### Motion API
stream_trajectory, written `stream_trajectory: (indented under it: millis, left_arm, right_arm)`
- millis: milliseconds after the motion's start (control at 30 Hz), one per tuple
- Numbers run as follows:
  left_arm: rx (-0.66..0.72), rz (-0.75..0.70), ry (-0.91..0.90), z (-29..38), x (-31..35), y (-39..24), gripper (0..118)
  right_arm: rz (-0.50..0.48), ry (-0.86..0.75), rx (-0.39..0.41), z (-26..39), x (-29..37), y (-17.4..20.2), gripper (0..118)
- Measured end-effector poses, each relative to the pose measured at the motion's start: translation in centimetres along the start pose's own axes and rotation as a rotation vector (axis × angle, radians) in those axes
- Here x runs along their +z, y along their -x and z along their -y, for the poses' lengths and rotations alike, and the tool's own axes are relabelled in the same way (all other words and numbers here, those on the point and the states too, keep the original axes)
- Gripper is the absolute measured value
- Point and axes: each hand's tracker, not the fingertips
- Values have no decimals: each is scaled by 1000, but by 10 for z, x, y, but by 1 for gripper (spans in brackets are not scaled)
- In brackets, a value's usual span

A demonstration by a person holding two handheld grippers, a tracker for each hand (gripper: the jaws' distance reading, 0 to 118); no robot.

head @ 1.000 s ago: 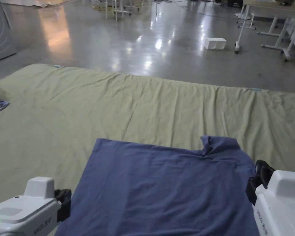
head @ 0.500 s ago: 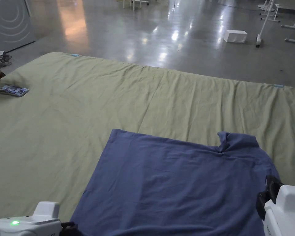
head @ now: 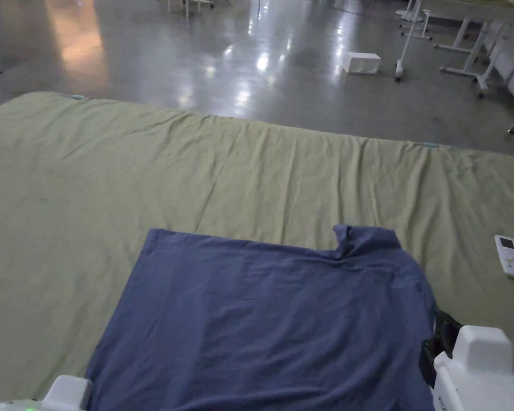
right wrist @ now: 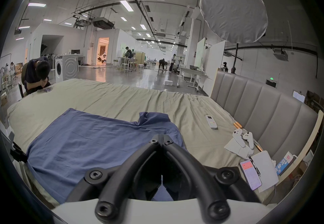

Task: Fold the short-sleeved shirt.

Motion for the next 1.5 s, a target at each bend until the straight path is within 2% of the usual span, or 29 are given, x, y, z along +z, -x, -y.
stream_trajectory:
  millis: [133,267,333,400,500,533,667,767,800,867,967,1033,1100,1500]
  left_arm:
    - [16,30,-25,2,9,8,6]
    - [81,56,-82,5,27,13,6]
    - [101,70,-89,6,34,15,6]
    - [109,75,-104,10,37,16,6]
    - [122,81,-108,9,39,16,6]
    - [123,80,-111,9,40,15,6]
    - [116,78,-106,8,39,15,6]
    - [109,76,-102,7,38,15,6]
    - [111,77,-102,8,38,15,6]
    - [115,79,-98,7,36,16,6]
    - [118,77,-101,7,37,15,6]
    - [119,77,-103,6,36,16,6]
    - [116,75,-104,5,36,16,6]
    - [138,92,-193,-15,57,23,6]
  right_arm:
    - [9,61,-7,6,10,-27,0]
    - [-5,237,-7,26,20,-54,1]
    - [-43,356,-53,42,23,-64,19]
    - [-35,447,-28,58,27,-69,40]
    - [-46,593,-28,85,25,-70,61]
    - [-51,623,-41,93,24,-70,62]
    - [-50,724,-149,124,16,-73,62]
    - [-77,822,-152,146,6,-68,60]
    - [-88,849,-156,154,2,-67,53]
    - [-88,806,-175,157,4,-62,45]
    - [-96,790,-138,149,8,-58,12]
    - [-110,787,-129,145,7,-57,11]
    - [-104,797,-86,142,6,-54,10]
    - [-101,718,-62,105,18,-61,8]
